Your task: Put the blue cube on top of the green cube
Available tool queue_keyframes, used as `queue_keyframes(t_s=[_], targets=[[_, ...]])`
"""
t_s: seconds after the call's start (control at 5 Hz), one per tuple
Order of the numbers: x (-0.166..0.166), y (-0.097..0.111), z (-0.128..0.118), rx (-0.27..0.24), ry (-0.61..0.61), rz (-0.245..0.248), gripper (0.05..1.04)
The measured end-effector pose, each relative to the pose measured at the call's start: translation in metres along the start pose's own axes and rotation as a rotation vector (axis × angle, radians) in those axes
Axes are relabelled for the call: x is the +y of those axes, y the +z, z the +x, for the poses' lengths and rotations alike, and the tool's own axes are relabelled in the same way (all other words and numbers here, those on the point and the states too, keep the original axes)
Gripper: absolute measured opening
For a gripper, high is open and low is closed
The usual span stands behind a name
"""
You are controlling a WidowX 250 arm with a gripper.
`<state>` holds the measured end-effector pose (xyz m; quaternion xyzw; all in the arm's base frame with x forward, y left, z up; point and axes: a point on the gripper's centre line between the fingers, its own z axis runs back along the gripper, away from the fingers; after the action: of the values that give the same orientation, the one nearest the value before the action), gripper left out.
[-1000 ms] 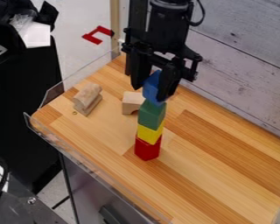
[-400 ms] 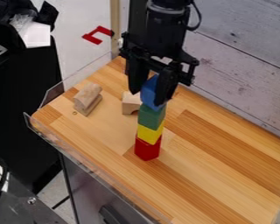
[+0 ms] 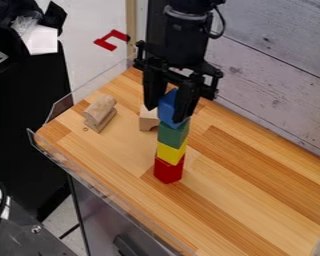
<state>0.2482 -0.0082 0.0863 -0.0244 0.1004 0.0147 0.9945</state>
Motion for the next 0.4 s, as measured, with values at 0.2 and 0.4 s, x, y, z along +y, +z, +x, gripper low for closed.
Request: queue_keyframes(t_s=[0.2, 0.4], targets=[[-0.0014, -0.0045, -0.0005, 0.025, -0.016, -0.01, 0.859], [-0.0019, -0.0044, -0.0013, 0.032, -0.011, -0.021, 1.007]])
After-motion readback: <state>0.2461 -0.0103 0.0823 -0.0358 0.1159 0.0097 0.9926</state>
